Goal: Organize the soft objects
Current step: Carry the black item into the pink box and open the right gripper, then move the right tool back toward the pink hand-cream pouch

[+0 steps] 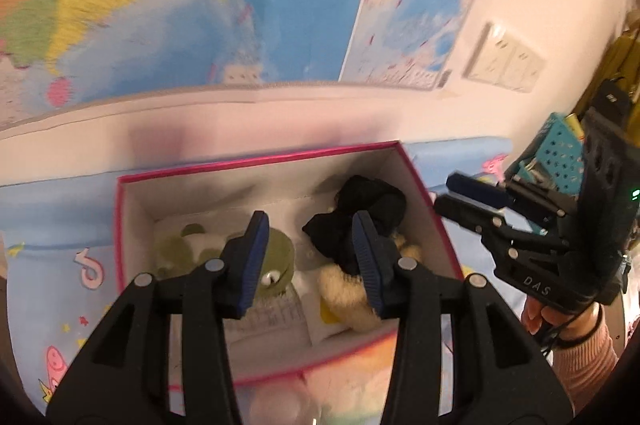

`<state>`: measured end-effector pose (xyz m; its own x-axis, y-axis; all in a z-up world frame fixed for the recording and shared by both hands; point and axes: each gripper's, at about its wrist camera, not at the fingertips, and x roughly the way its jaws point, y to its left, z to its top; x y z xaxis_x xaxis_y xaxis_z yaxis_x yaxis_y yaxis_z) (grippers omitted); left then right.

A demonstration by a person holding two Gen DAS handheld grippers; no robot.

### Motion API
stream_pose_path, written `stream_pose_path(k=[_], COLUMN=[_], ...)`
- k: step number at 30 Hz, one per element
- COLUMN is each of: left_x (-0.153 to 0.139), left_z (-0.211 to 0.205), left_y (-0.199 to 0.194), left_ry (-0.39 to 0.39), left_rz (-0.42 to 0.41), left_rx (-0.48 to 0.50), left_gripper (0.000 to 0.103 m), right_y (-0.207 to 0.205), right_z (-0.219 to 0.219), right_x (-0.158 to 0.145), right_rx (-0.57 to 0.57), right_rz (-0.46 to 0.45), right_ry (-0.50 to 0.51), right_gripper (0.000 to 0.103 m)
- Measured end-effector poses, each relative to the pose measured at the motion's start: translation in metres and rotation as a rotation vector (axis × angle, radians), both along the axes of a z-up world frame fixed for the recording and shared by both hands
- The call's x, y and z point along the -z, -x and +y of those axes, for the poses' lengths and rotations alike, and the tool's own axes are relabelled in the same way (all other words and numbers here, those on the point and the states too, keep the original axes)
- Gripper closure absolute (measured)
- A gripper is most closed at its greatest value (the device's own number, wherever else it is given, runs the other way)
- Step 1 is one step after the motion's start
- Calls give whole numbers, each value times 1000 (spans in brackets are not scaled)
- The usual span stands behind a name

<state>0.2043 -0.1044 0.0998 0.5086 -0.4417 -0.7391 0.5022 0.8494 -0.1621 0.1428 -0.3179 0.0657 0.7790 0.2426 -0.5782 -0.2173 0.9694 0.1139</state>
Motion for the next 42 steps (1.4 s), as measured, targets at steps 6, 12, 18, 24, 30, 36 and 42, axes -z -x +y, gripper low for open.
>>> stream_pose_path(k=[6, 12, 18, 24, 30, 36, 42], left_x=[-12, 14, 56, 76, 90, 104, 111], left_z=[52, 100, 129, 149, 157, 159, 152], left_y=[52, 99, 138, 172, 200, 210, 205], left_ry=[57, 44, 6, 31, 43, 45, 41], left_rz=[-55, -39, 48, 97, 119, 156, 165], left_rx=[0, -46, -90, -107, -110, -118, -111], left_gripper=[56, 56, 56, 56, 56, 56, 56], right_y=[60, 107, 132, 150, 169, 174, 155], right_z=[13, 45, 66, 83, 105, 126, 140], right_x=[0, 26, 59, 86, 103, 115, 117], right_rx=[-158, -293, -356, -394, -451, -486, -439], right_rz=[0, 70, 165, 242, 308, 343, 321], right_ry=[-91, -150, -178, -228, -219, -208, -173], right_gripper=[68, 67, 67, 67, 67, 67, 67])
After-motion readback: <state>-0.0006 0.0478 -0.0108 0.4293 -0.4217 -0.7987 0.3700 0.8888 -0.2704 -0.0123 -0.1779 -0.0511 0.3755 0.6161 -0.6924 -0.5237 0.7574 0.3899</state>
